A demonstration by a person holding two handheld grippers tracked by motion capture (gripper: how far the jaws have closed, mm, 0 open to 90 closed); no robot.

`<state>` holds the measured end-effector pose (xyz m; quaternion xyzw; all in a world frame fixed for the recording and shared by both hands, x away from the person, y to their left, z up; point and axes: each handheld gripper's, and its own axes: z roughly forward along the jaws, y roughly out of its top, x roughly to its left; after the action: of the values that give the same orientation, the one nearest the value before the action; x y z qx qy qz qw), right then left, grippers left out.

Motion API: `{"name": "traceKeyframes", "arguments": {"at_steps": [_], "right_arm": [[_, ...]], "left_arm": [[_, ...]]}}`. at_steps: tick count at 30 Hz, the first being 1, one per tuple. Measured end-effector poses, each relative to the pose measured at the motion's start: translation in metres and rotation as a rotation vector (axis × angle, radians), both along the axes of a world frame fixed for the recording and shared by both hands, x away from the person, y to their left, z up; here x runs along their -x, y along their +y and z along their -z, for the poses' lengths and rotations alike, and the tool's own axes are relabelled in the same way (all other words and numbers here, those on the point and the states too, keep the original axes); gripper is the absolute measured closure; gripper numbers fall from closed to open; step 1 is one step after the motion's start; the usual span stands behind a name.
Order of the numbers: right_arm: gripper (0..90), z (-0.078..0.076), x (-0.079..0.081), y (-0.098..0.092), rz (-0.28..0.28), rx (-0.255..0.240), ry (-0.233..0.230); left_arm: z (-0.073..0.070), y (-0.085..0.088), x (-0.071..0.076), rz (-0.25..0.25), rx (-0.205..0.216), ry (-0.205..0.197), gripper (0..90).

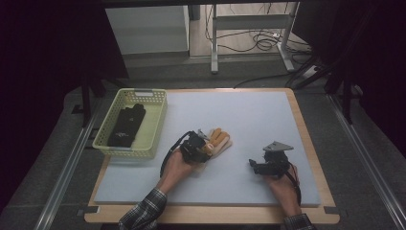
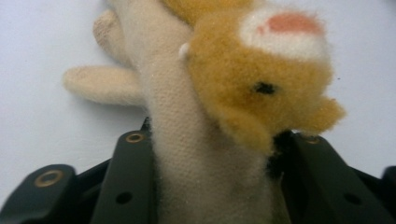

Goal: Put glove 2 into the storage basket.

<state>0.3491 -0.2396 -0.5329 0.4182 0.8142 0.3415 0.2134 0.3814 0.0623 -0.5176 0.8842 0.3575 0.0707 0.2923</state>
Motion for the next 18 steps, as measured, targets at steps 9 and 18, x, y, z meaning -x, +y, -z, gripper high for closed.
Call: {"name": "traceKeyframes", "arguments": {"at_steps": [9,18], "right_arm": [[19.6,0.0,0.0,0.0,0.0,0.0,0.0],[19.6,0.0,0.0,0.0,0.001,-0.001,0.001]], "left_arm": [[-0.022,0.008,-0.005,-0.02,0.024,-0.025,66.6],[-0.047,0.017,-0.01,-0.042,0.049,-0.046,76.1]]}}
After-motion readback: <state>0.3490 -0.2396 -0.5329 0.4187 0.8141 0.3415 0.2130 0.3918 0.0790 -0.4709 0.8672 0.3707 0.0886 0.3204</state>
